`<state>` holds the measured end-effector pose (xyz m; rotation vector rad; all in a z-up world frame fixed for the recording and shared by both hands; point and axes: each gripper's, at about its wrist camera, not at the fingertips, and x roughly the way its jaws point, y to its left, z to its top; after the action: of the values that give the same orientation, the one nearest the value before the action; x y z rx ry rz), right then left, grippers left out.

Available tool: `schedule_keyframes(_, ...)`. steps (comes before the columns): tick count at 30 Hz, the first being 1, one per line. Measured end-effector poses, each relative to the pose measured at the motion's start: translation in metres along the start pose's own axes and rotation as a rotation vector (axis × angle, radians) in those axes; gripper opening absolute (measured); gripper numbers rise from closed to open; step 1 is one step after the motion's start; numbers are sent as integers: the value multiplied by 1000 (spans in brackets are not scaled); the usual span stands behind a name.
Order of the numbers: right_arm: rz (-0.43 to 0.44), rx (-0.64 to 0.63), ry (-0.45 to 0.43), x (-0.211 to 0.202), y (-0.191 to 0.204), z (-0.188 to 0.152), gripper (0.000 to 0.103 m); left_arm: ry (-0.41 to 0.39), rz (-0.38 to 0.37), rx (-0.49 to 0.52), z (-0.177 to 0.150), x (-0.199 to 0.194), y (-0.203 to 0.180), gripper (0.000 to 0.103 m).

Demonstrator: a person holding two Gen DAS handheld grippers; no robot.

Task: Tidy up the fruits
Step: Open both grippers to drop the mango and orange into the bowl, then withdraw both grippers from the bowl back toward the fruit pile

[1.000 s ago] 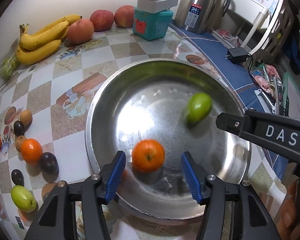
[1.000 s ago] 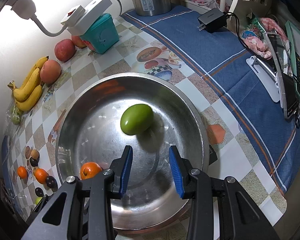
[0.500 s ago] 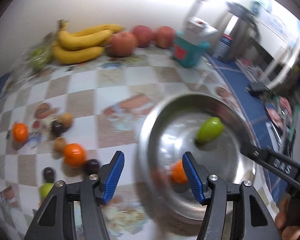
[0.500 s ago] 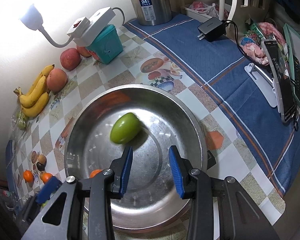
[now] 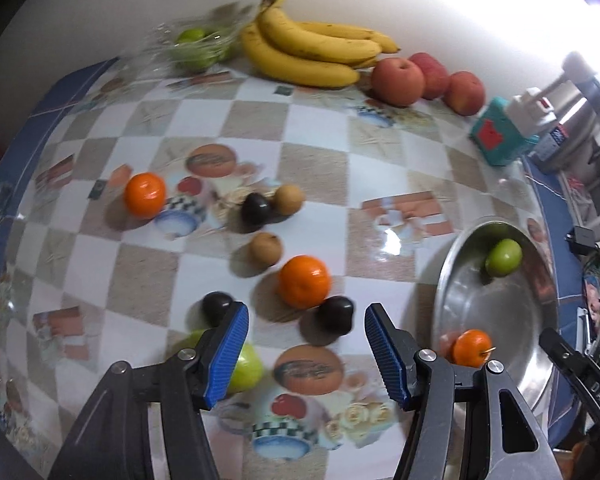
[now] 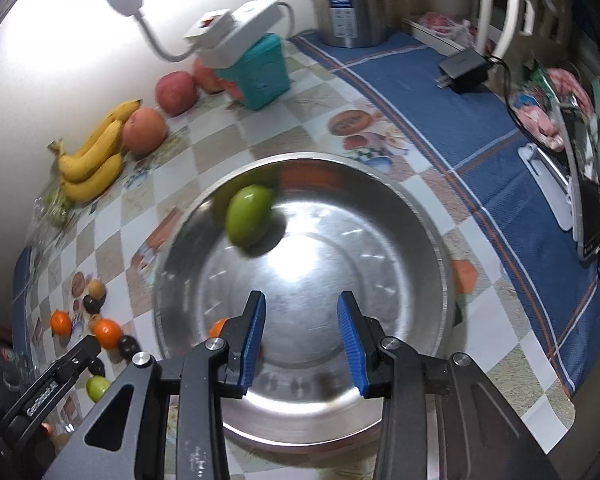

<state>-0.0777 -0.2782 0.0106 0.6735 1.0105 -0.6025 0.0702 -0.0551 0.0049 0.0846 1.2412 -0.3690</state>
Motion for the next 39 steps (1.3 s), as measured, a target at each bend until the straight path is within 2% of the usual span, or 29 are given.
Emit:
schedule_keyframes(1, 7, -15, -3, -1, 5, -1, 39, 3, 2, -4, 0, 0, 2, 71)
schedule_keyframes(4, 15, -52, -7, -3, 15, -3, 39, 12, 12, -5, -1, 0, 5, 75)
schedule_keyframes(8, 14, -84, 15, 2, 23, -6, 50, 36, 29, 10, -3, 4, 3, 81)
schedule_keyframes(13, -12, -112, 46, 11, 26, -8, 51, 51, 39, 7, -5, 8, 1, 86)
schedule_keyframes(14, -15, -116, 51, 12, 27, -8, 54, 55, 44, 4, -5, 9, 2, 86)
schedule_keyframes(15, -17, -118, 54, 13, 27, -9, 64, 57, 44, 1, -5, 10, 3, 87)
schedule_keyframes(17, -19, -123, 56, 15, 27, -9, 76, 67, 40, -12, -6, 12, 5, 87)
schedule_keyframes(24, -24, -138, 57, 16, 30, -11, 76, 74, 47, -20, -7, 14, 7, 88)
schedule_keyframes(26, -25, -140, 60, 18, 30, -11, 77, 75, 51, -18, -7, 15, 6, 103)
schedule_keyframes(39, -34, -158, 74, 23, 32, -13, 78, 71, 57, -6, -7, 17, 6, 103)
